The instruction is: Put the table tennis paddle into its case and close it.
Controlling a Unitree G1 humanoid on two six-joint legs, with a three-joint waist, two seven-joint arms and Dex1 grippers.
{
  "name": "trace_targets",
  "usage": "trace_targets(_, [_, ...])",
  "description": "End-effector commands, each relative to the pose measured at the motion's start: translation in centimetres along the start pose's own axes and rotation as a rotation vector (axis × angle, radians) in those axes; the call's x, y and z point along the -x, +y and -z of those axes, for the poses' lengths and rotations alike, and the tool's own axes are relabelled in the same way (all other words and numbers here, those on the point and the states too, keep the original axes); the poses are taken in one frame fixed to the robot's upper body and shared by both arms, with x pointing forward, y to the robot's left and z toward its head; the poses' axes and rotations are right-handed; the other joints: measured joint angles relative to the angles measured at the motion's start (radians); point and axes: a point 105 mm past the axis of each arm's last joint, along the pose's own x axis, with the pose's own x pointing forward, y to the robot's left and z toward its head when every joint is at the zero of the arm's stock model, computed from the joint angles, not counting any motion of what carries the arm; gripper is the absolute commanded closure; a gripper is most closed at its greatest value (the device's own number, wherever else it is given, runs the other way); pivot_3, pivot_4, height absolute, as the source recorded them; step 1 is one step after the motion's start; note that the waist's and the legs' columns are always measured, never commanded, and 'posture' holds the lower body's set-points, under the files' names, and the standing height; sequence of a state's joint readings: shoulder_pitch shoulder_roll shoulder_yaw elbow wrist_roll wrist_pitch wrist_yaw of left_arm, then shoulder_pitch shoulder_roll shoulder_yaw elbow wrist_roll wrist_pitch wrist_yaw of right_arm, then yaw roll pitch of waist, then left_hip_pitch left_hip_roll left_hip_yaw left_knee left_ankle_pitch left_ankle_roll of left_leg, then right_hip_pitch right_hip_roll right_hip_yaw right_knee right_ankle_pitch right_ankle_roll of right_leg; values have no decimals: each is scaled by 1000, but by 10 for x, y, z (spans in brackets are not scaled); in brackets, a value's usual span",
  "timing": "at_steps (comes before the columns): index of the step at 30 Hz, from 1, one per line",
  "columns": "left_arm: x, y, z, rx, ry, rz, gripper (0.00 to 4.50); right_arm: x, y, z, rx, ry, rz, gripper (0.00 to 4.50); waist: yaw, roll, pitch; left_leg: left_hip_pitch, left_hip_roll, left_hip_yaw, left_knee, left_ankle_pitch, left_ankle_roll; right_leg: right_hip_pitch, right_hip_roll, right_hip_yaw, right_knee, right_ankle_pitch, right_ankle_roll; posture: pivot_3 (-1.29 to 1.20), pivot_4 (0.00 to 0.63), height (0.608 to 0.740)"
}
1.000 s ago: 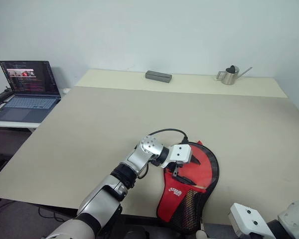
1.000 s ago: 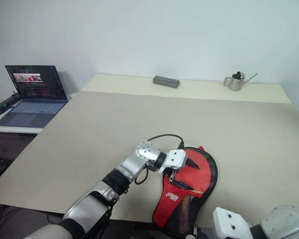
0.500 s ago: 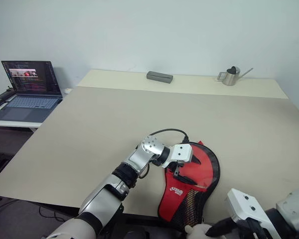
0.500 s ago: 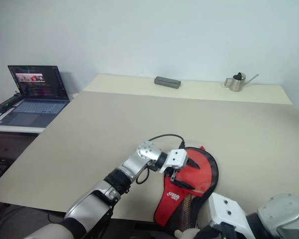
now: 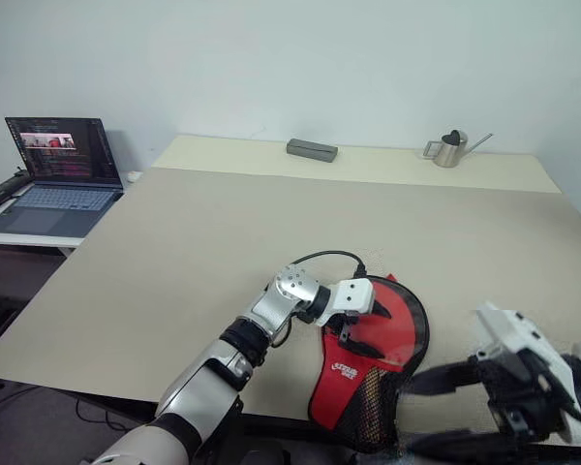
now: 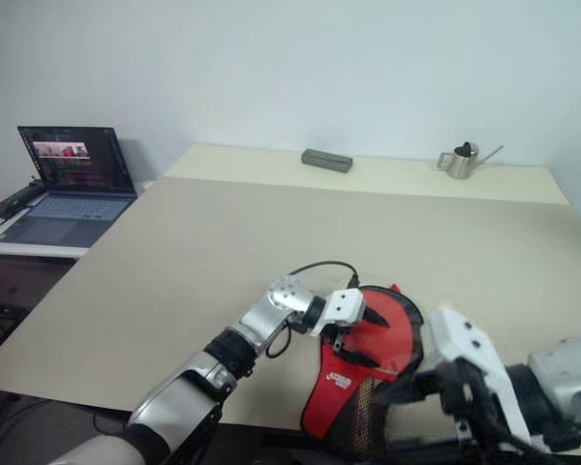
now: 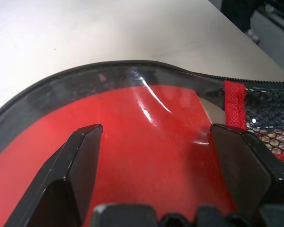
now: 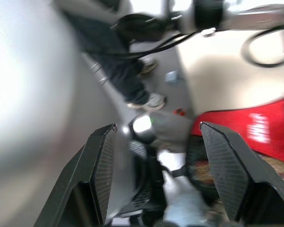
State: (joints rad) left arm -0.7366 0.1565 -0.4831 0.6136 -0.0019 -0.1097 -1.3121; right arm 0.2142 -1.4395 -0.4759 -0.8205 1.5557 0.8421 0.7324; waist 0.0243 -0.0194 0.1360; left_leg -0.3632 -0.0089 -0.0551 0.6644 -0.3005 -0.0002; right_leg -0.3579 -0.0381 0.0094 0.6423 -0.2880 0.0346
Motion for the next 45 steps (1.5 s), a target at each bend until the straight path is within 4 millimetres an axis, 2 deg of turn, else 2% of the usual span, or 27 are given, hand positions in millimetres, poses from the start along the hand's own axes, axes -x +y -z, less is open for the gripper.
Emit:
trace_targets(1, [22,-11,12,108,0,-1,536,15,-29,3,-37,-32,90,1448,-7,-1,5,0,0,0,0,0,0,-1,1,0,1,0,-1,0,150,740])
trace_targets(3, [34,-11,4,126,-37,-22,536,18,-36,4,-40,-40,111,1448,-17,-5,10,-1,3,0,-1,0,0,-5,3,1,3,-1,-3,0,150,740])
trace_targets(7, [79,-20,-12,164,-93,-80,536,21,-48,12,-52,-50,169,1448,-25,0,21,-8,4,0,-2,0,0,-15,6,2,9,-2,-6,0,150,740])
trace_targets(10, [117,-39,-18,223,-106,-108,536,24,-56,18,-64,-56,206,1448,-24,1,23,-19,4,0,-1,1,-2,-27,6,2,13,-2,-6,0,150,740])
trace_targets(14, [142,-71,-13,281,-58,-114,536,26,-64,20,-73,-73,229,1448,-23,3,26,-21,2,1,0,2,-3,-30,4,2,14,-2,-6,0,150,740])
trace_targets(17, [144,-94,-9,315,-38,-93,536,25,-71,21,-85,-80,233,1448,-23,5,28,-19,1,2,0,2,-4,-28,2,3,15,-1,-5,0,150,740])
trace_targets(19, [142,-100,-10,332,-57,-99,536,24,-77,23,-95,-82,237,1448,-20,4,29,-19,1,2,1,2,-4,-28,2,3,15,-1,-4,0,150,740])
trace_targets(26, [140,-103,-15,376,-126,-136,536,25,-106,15,-143,-143,310,1448,-23,5,30,-18,1,2,1,3,-5,-28,3,4,18,-1,-5,0,150,740])
trace_targets(30, [146,-94,-11,393,-143,-195,536,31,-133,9,-174,-190,393,1448,-27,5,31,-18,1,3,1,3,-5,-30,3,4,20,-1,-5,0,150,740])
trace_targets(37, [144,-92,-15,387,-170,-234,536,29,-154,8,-181,-183,425,1448,-26,6,31,-18,1,3,1,3,-5,-30,3,4,20,-1,-5,0,150,740])
trace_targets(40, [147,-94,-17,385,-177,-263,536,32,-164,15,-173,-164,451,1448,-26,6,31,-18,1,4,1,3,-5,-30,3,5,20,-1,-5,0,150,740])
trace_targets(45, [151,-92,-20,377,-183,-310,536,39,-171,15,-111,-157,463,1448,-26,6,31,-18,1,3,1,3,-5,-31,3,5,21,-1,-6,0,150,740])
